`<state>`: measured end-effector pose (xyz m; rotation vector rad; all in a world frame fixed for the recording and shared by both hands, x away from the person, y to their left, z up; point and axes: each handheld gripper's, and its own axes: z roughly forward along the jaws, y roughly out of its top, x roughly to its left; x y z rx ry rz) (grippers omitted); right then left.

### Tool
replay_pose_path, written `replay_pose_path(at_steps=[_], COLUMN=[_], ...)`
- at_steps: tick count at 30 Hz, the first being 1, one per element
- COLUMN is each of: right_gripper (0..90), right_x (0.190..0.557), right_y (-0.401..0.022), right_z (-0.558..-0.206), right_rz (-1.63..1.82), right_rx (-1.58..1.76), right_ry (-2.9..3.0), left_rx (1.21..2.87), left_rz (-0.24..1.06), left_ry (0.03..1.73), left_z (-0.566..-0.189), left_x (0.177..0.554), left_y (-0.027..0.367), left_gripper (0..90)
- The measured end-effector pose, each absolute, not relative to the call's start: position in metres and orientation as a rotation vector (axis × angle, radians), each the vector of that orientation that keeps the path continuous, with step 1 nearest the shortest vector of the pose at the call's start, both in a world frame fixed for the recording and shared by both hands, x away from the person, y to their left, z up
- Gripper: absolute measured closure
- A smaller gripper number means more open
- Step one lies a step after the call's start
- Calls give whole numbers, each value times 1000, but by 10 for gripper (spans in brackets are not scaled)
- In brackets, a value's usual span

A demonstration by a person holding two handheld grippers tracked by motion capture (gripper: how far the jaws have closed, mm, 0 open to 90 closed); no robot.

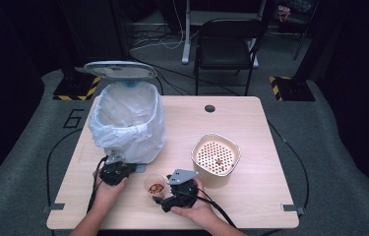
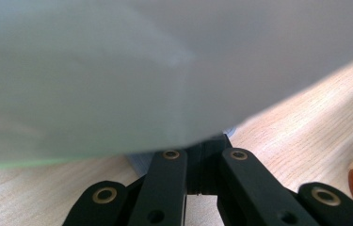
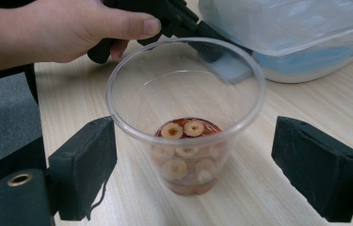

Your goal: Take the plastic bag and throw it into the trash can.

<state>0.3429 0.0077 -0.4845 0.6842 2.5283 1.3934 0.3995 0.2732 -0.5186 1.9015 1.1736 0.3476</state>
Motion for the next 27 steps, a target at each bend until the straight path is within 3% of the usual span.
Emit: replay_pose_path(at_steps=[27], right_gripper=[308], right_x=[351], right_y=[33], right_z=[-492], right_rz=[1407], right_rx=[628], right_ry=[2548], left_rx=[1906], left_rz=[340], left_ry=[1173], left_z=[-518], left_x=[400], left_y=[274], left_gripper=[900])
